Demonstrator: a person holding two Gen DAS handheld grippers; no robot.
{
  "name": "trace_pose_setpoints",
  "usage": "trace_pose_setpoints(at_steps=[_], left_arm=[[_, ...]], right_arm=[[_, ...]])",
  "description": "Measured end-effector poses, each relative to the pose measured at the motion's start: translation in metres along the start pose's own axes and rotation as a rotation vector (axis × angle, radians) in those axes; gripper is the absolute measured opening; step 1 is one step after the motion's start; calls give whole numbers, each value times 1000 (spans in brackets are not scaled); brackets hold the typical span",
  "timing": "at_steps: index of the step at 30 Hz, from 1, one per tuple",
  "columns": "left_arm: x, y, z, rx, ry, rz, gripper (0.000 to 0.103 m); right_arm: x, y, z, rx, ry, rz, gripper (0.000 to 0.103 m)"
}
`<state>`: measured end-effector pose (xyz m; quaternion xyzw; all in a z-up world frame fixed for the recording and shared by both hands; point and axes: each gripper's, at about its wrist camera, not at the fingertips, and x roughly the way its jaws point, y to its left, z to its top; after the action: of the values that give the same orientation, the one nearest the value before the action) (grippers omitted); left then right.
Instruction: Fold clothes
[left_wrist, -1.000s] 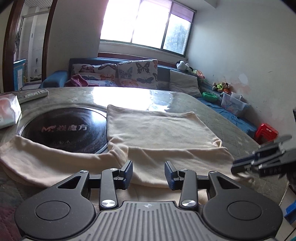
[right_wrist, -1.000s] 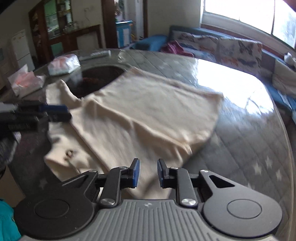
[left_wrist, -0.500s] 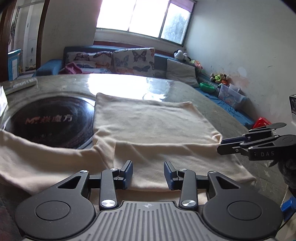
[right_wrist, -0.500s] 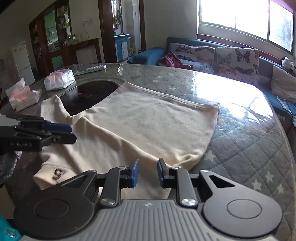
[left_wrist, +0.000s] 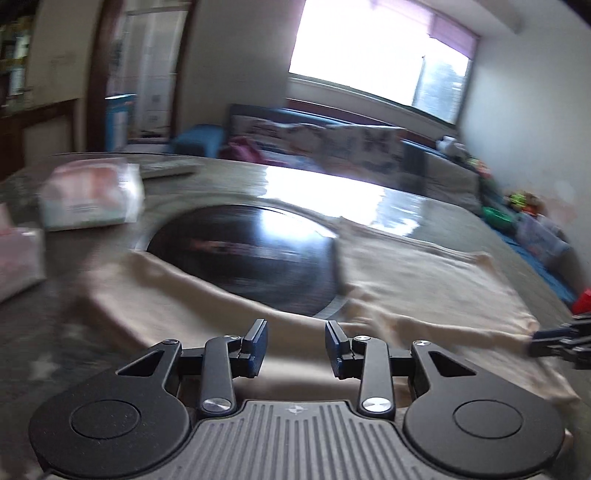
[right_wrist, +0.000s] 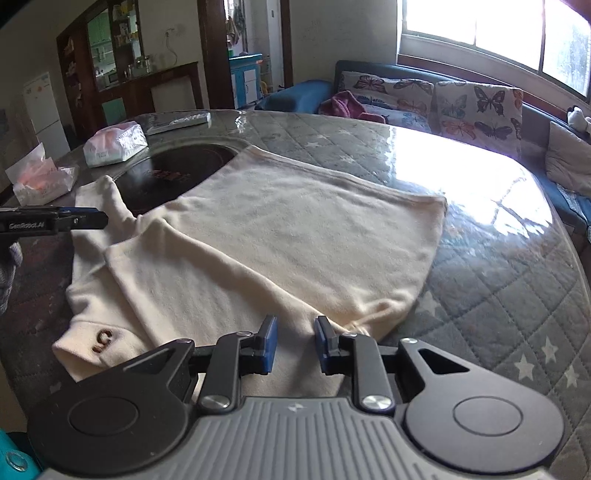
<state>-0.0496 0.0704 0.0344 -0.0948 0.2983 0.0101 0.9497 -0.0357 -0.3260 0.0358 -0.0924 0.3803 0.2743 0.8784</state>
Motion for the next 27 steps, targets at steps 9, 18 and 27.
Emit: trace_pose_setpoints(at_steps=[9,18,27], left_arm=[[-1,64,14,-117,-43,229,39],[9,85,12,-183,-22,282,39],[22,92,16,-196,-6,287,33]], right_arm=[[26,54,45,-173,3,160,16],[71,105,68,-291,35,251,13],[61,103,65,-283,14,242,13]])
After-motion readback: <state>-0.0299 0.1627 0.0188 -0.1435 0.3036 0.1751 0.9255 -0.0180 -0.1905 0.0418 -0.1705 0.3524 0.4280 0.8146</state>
